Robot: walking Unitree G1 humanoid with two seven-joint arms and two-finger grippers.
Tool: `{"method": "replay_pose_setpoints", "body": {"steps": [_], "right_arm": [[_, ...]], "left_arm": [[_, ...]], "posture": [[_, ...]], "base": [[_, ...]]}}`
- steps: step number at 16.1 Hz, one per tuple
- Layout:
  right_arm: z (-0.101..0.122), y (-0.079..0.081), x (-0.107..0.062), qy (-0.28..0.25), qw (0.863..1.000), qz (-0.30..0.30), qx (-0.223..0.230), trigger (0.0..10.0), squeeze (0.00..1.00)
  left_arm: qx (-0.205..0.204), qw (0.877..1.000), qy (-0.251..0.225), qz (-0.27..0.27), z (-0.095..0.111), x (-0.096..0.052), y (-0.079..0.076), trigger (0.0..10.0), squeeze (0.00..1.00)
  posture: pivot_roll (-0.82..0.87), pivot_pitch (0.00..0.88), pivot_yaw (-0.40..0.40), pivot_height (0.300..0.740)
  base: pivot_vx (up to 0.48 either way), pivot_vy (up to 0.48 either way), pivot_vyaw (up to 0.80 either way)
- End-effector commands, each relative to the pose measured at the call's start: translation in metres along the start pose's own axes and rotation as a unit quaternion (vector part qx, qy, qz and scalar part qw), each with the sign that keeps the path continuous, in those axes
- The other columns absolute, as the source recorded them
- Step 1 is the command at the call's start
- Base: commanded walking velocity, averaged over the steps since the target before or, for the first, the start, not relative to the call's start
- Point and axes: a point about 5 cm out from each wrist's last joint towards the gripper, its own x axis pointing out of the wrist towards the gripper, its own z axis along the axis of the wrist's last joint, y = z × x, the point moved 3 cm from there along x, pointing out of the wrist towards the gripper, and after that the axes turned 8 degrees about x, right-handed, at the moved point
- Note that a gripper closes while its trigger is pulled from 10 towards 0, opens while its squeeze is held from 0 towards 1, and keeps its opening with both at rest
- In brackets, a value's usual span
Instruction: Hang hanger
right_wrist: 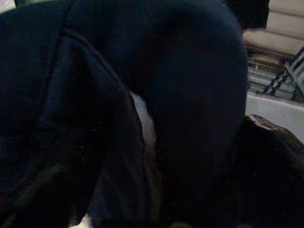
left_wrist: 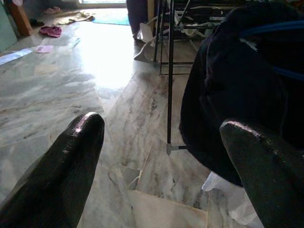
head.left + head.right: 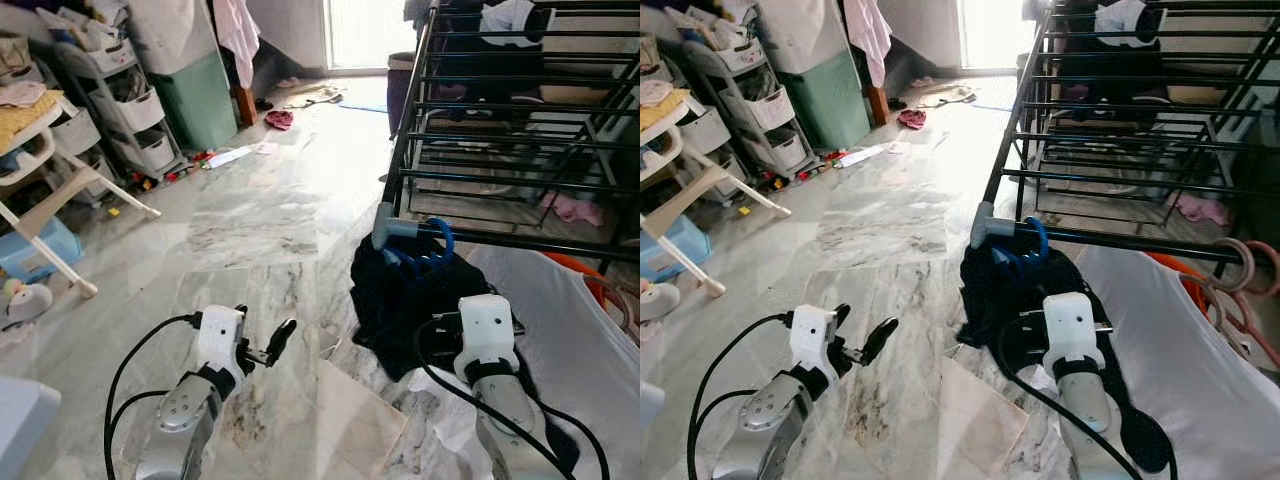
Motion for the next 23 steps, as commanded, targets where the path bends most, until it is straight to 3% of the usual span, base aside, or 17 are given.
{"method": "replay_pose_setpoints", "body": {"steps": [1, 6, 10, 17, 19, 22, 23], "right_arm": [[-0.007, 0.001, 0.001, 0.024, 1.0, 0.001, 0.013, 10.0, 1.0], [-0.011, -0.003, 0.009, 0.04, 0.999, -0.011, 0.018, 10.0, 1.0], [0.0, -0.001, 0.002, -0.014, 0.998, 0.002, -0.056, 10.0, 1.0], [0.017, 0.011, -0.015, -0.096, 0.99, 0.039, -0.099, 10.0, 1.0], [0.026, 0.008, -0.018, -0.136, 0.98, 0.031, -0.145, 10.0, 1.0], [0.033, 0.014, -0.019, -0.164, 0.968, 0.048, -0.181, 10.0, 1.0], [0.028, 0.015, -0.019, -0.152, 0.973, 0.051, -0.168, 10.0, 1.0]], "left_arm": [[0.01, 1.0, 0.007, 0.002, -0.003, -0.001, 0.006, 10.0, 0.0], [0.013, 1.0, 0.011, 0.007, -0.007, -0.001, 0.008, 10.0, 0.0], [0.012, 1.0, 0.01, 0.011, -0.01, 0.0, 0.009, 10.0, 0.0], [0.015, 1.0, 0.01, 0.006, -0.012, 0.001, 0.01, 10.0, 0.0], [0.015, 1.0, 0.008, 0.004, -0.011, 0.001, 0.01, 10.0, 0.0], [0.017, 1.0, 0.007, 0.002, -0.011, 0.001, 0.009, 10.0, 0.0], [0.017, 1.0, 0.007, 0.001, -0.011, 0.002, 0.009, 10.0, 0.0]], "posture": [[-0.21, 0.0, 0.139, 0.74], [-0.2, 0.0, 0.135, 0.74], [-0.2, 0.0, 0.134, 0.74], [-0.21, 0.0, 0.146, 0.74], [-0.21, 0.0, 0.152, 0.74], [-0.22, 0.0, 0.155, 0.74], [-0.22, 0.0, 0.155, 0.74]], "base": [[0.0, 0.0, 0.0], [0.0, 0.0, 0.0], [0.0, 0.0, 0.0], [0.0, 0.0, 0.0], [0.0, 0.0, 0.0], [0.0, 0.0, 0.0], [0.0, 0.0, 0.0]]}}
